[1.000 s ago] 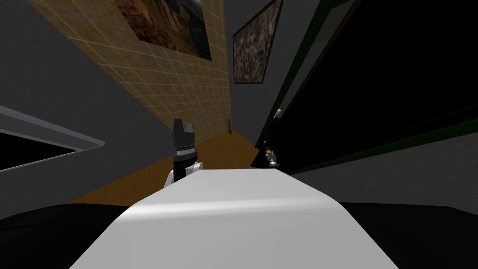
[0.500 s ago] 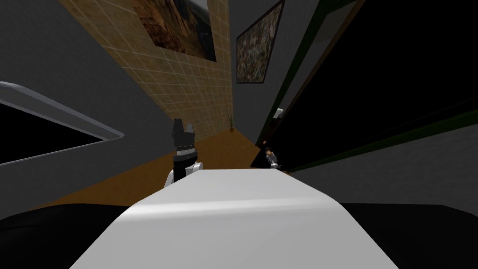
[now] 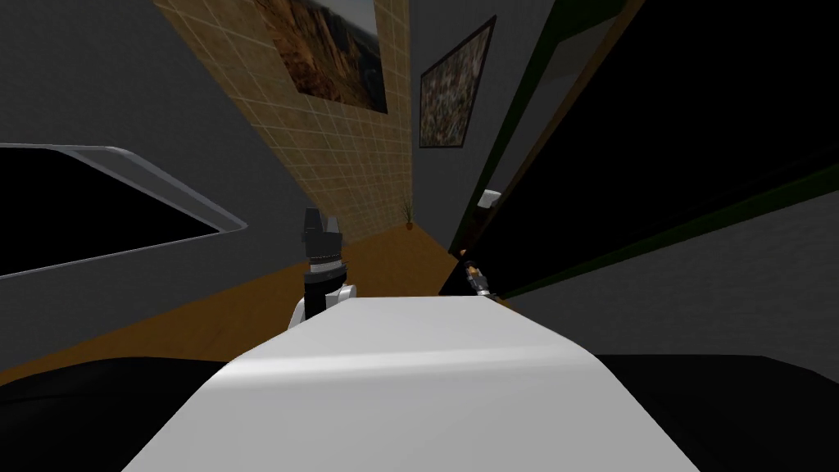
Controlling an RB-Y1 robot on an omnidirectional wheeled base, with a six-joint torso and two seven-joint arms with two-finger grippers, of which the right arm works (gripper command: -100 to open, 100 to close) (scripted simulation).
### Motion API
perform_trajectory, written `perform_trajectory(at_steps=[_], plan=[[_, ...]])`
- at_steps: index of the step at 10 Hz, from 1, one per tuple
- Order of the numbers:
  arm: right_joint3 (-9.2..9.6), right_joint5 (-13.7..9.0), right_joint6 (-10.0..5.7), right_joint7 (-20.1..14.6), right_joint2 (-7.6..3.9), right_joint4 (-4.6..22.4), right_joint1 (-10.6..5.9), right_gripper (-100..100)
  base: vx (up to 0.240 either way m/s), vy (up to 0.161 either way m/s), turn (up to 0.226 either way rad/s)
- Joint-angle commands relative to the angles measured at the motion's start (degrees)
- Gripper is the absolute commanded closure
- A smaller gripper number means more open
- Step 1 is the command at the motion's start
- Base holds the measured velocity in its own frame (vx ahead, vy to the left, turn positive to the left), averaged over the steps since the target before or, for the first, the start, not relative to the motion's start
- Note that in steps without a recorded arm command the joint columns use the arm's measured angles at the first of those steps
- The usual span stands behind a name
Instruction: Pull the door open
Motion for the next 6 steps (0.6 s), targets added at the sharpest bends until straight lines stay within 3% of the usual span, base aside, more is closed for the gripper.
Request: perform_trajectory(at_steps=[1,6], plan=[[0.00,0.00,0.00,0.00,0.00,0.00,0.00,100,-0.098,-0.014,0.009],[1.57,1.35,-3.62,-2.48,-1.61,1.74,1.08,100,-0.180,-0.057,0.135]])
